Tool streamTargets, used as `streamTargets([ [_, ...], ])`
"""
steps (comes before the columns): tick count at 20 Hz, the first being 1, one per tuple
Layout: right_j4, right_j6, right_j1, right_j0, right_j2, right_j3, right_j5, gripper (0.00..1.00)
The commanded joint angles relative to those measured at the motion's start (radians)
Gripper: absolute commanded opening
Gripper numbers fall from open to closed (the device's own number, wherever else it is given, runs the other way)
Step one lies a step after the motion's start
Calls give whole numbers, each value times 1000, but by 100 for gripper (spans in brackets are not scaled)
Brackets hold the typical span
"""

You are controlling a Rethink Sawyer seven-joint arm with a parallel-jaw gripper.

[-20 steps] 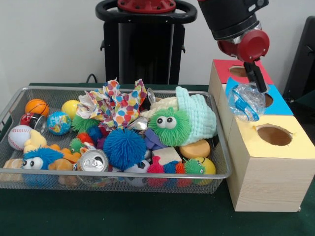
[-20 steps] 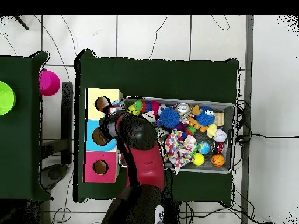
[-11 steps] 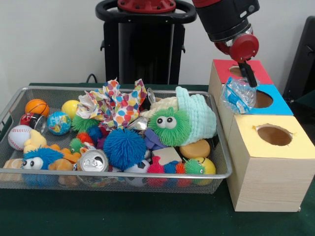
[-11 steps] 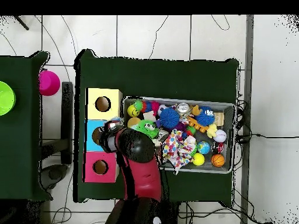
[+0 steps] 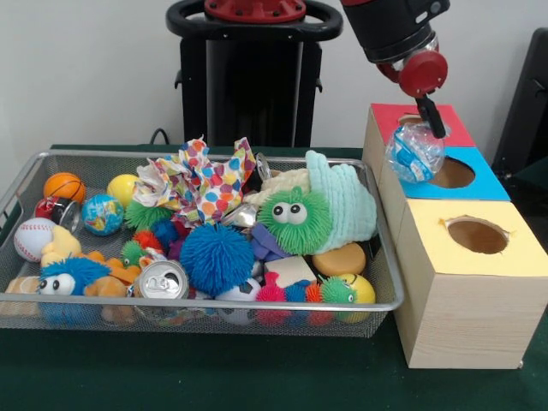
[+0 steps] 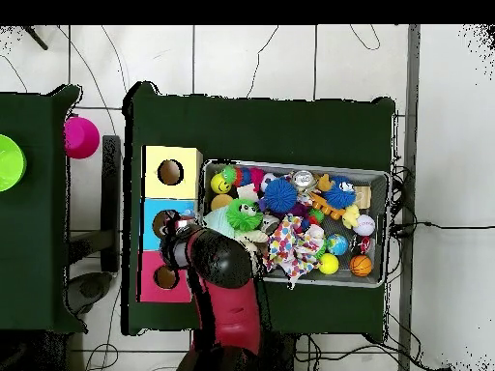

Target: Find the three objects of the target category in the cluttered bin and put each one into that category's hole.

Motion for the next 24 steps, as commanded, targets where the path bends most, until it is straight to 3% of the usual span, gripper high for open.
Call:
streamTargets([
  [1, 118, -345, 23, 5, 114, 63, -22, 0],
  [6, 249, -417, 60, 77, 114, 75, -21, 0],
  [12, 358, -419, 75, 192, 92, 72, 3, 0],
  [20, 398, -363, 117, 274, 74, 28, 13, 0],
  [24, 446, -434, 183, 281, 63, 7, 17, 0],
])
